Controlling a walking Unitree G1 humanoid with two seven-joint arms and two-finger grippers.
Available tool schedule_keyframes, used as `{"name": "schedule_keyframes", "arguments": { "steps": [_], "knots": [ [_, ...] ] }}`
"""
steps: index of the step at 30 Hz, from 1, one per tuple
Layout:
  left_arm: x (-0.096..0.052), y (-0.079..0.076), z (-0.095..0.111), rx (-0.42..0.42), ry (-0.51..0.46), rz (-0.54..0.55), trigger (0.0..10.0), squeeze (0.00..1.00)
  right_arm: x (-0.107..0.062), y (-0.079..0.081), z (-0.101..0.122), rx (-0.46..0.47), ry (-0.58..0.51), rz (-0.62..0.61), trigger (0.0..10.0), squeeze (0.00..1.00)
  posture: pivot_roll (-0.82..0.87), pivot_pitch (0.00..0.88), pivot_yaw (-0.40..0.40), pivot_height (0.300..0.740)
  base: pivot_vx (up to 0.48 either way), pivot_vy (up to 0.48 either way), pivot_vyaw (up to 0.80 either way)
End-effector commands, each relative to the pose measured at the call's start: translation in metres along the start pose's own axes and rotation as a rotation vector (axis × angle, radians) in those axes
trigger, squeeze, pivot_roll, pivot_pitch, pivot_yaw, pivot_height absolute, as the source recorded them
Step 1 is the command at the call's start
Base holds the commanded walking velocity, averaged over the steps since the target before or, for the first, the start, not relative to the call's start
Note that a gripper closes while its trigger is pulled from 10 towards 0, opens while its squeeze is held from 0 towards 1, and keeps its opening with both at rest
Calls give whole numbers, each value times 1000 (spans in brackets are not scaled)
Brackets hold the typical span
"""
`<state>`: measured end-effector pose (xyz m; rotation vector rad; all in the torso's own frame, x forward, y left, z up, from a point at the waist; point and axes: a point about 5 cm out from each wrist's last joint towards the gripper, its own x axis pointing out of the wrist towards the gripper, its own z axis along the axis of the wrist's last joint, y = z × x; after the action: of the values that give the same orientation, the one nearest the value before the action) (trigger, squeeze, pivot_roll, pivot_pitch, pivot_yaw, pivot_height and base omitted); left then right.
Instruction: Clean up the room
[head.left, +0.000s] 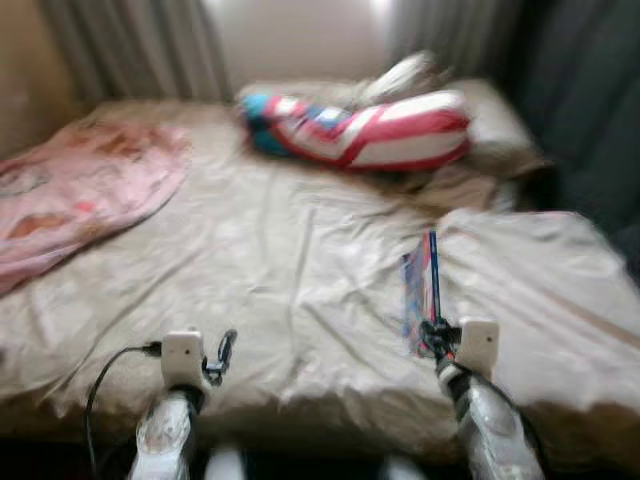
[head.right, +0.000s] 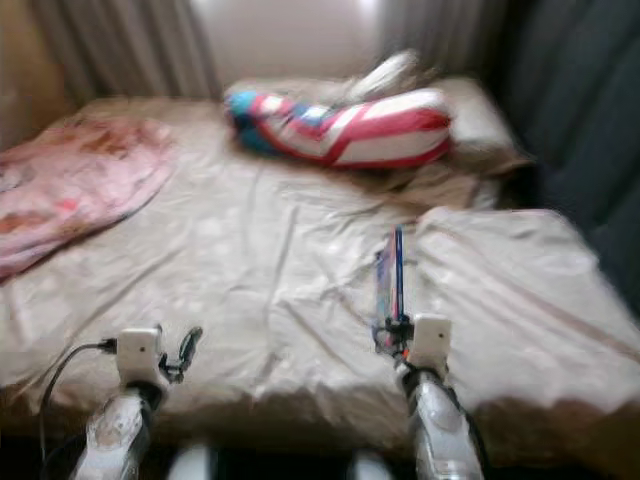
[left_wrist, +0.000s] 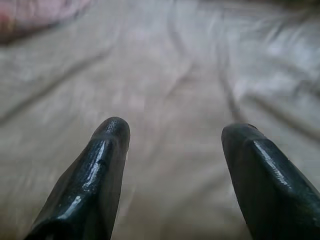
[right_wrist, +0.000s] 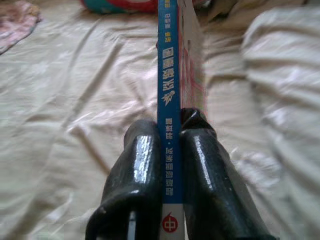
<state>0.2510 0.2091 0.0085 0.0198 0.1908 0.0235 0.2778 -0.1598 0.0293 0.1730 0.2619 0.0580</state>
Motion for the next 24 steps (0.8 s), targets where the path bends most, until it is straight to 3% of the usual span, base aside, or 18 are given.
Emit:
{"name": "schedule_keyframes", "arguments": {
  "steps": [1, 13, 24],
  "knots": [
    [8, -3, 11, 9, -29, -14, 10000, 0, 4, 7, 11, -2, -49, 34, 10000, 0, -106, 36, -27, 647, 0, 0, 0],
    [10, -4, 12, 2, -32, -21, 10000, 0, 4, 8, 12, 2, -48, 43, 10000, 0, -105, 38, -29, 647, 0, 0, 0],
    [11, -6, 12, -4, -31, -25, 10000, 0, 3, 10, 9, 3, -39, 50, 10000, 0, -108, 37, -30, 647, 300, 0, 0]
  ]
}}
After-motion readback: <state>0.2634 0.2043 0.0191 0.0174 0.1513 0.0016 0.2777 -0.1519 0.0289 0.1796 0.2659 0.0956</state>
